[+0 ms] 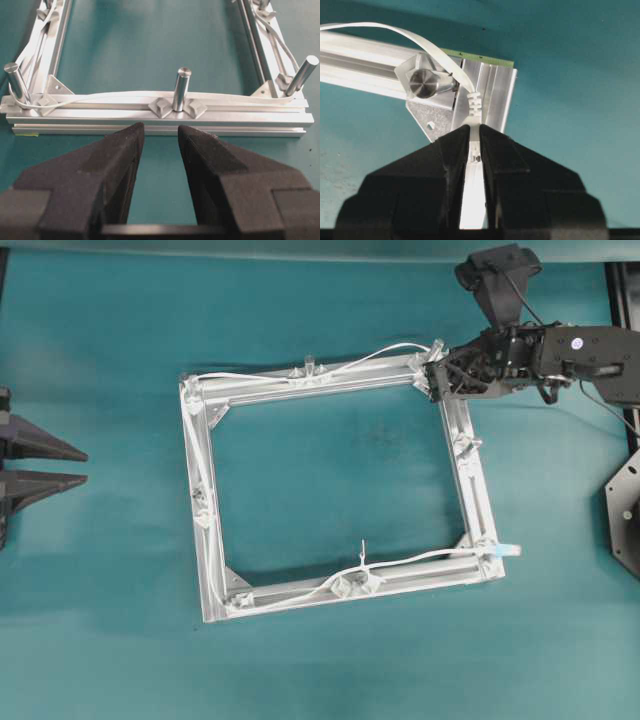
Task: Move the cable alternately left and right between 8 pins so it hooks onto each one.
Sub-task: 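Pull the cable taut past the top-right corner pin with the right gripper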
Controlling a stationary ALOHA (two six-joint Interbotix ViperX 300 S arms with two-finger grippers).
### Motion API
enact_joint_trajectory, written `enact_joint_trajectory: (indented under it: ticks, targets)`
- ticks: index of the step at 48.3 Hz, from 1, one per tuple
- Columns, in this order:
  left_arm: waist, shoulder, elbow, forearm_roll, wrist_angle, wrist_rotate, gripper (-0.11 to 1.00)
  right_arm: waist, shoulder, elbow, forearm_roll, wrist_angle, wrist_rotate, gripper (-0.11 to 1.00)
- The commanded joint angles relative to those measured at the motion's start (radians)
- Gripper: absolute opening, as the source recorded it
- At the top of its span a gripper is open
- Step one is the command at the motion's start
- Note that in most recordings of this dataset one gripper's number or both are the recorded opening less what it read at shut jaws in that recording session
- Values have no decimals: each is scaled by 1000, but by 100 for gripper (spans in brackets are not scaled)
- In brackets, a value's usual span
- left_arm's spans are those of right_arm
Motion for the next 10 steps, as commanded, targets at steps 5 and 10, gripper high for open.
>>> enact_joint_trajectory:
  ticks: [5,10]
  targets:
    - [-2,8,-11,2,-11,-5,38,9,-20,-17,3,2,-2,15]
    - [-2,6,-11,2,-11,-5,38,15,-29,-14,3,2,-2,34]
